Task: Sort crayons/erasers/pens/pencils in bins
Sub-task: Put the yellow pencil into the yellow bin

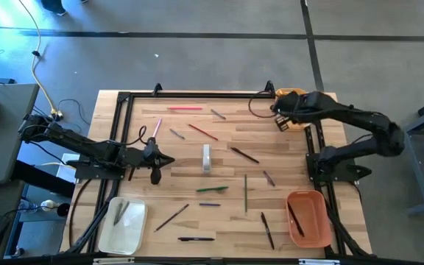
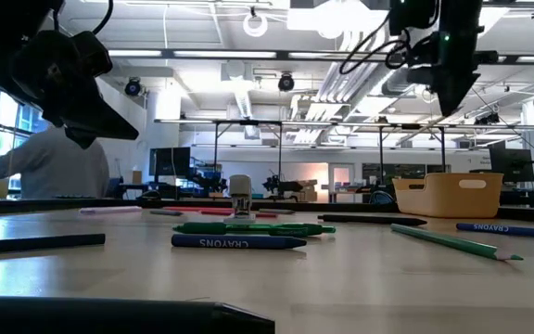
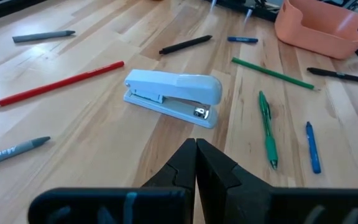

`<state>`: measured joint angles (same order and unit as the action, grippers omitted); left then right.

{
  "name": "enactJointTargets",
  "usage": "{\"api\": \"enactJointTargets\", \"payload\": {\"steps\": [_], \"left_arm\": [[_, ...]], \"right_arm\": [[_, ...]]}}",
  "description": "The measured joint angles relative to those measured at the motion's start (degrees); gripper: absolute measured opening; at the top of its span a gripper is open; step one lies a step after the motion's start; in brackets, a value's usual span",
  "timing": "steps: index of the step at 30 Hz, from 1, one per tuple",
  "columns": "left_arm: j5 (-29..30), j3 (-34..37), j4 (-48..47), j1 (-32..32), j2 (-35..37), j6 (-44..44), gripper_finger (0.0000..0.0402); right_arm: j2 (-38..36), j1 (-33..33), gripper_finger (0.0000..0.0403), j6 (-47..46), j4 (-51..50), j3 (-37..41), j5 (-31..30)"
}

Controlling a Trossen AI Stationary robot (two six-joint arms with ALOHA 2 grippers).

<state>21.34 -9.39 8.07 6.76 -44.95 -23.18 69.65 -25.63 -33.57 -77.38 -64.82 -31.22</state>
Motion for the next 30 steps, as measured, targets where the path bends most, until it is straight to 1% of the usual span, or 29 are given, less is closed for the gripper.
{"api": "enactJointTargets", "payload": {"steps": [4,7,12,15,19,22,25,30], "left_arm": [[-0.2,0.0,0.0,0.0,0.0,-0.1,0.0],[-0.2,0.0,0.0,0.0,0.0,0.1,0.0],[-0.7,0.0,0.0,0.0,0.0,0.2,0.0],[-0.8,0.0,0.5,0.0,0.0,0.2,0.0],[-1.2,0.0,1.1,0.0,0.0,0.0,0.0],[-1.2,0.0,1.2,0.0,0.0,0.0,0.0],[-1.2,0.0,1.5,0.0,0.0,-0.1,0.0],[-1.2,0.0,2.5,0.0,0.0,-0.4,0.0]], "right_arm": [[0.0,-6.3,0.0008,5.8,1.2,1.1,2.4],[-0.6,-10.0,0.0008,9.1,4.7,6.0,5.3],[-1.2,-15.6,0.0008,15.3,17.3,15.2,9.2],[-1.2,-19.4,0.0008,19.1,24.8,18.3,12.6],[-1.0,-23.7,0.0008,22.9,30.5,21.4,15.3],[-1.0,-25.8,0.0008,24.6,33.5,23.7,15.4],[-1.0,-25.7,0.0008,25.0,35.2,24.5,15.7],[-1.0,-25.7,0.0009,24.8,35.5,24.5,15.8]]}}
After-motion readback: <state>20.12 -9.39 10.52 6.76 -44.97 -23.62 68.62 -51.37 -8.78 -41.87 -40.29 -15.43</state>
